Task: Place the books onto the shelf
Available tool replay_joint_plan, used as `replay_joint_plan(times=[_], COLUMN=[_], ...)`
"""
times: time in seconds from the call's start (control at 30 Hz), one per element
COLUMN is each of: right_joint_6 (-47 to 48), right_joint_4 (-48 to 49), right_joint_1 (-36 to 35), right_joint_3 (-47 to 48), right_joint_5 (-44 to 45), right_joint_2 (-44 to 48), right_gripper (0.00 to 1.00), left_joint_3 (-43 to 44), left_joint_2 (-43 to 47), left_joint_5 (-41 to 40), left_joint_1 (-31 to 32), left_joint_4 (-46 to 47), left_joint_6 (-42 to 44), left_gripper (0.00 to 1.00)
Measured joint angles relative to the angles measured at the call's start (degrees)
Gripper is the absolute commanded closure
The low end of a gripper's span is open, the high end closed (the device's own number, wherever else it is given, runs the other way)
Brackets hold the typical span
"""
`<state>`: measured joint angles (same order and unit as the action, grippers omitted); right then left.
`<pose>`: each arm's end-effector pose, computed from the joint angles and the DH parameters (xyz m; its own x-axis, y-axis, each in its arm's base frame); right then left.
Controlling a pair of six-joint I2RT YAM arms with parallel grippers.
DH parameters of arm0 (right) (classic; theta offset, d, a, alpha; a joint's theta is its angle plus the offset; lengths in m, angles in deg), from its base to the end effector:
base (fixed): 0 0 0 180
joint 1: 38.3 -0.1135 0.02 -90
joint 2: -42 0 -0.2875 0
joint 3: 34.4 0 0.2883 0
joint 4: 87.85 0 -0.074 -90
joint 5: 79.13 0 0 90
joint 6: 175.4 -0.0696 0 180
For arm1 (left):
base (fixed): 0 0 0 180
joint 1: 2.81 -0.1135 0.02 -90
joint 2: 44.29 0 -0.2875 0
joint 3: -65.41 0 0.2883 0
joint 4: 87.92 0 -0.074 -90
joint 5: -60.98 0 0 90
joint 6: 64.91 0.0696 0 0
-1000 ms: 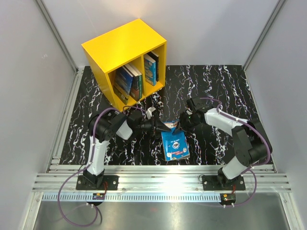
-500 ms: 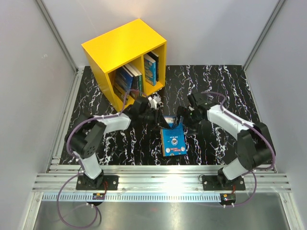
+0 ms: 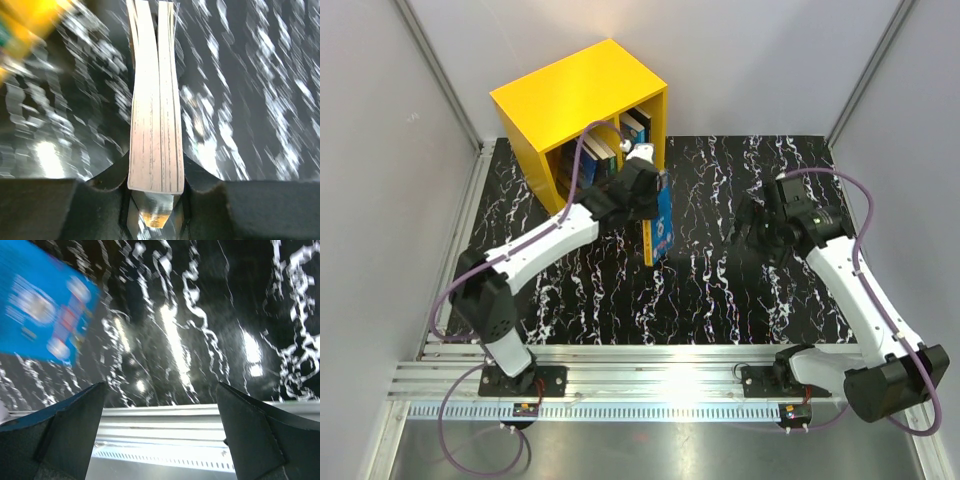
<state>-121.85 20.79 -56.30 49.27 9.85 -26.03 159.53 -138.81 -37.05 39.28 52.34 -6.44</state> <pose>0.2573 0.0849 0.3392 -0.8214 0.3577 -0.4443 0.2107 0.9141 0.3465 0.3332 -0.2879 0.3060 -0.7134 -0.0534 -0.6987 0.2480 0.9133 -0.3230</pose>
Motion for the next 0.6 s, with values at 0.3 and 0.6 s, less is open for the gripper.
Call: replay_joint_plan(times=[0.3,0.6], right_joint_6=[0.1,1.4], right_joint_4=[-4.7,-5.3], right_joint_1=[0.0,0.0], right_joint_3=[-7.5,-8.0], right_joint_5=[-0.7,-1.6], right_joint_2=[0.8,0.8], right_gripper=[0.0,0.0], left_joint_3=[37.7,51.2], left_joint_2=[-25.5,-35.9], left_joint_5=[-40.8,-56.0], left_joint_1=[7.0,7.1], left_joint_4=[-9.1,-16.0], left_joint_6=[7.1,8.4], left_gripper=[1.0,1.0])
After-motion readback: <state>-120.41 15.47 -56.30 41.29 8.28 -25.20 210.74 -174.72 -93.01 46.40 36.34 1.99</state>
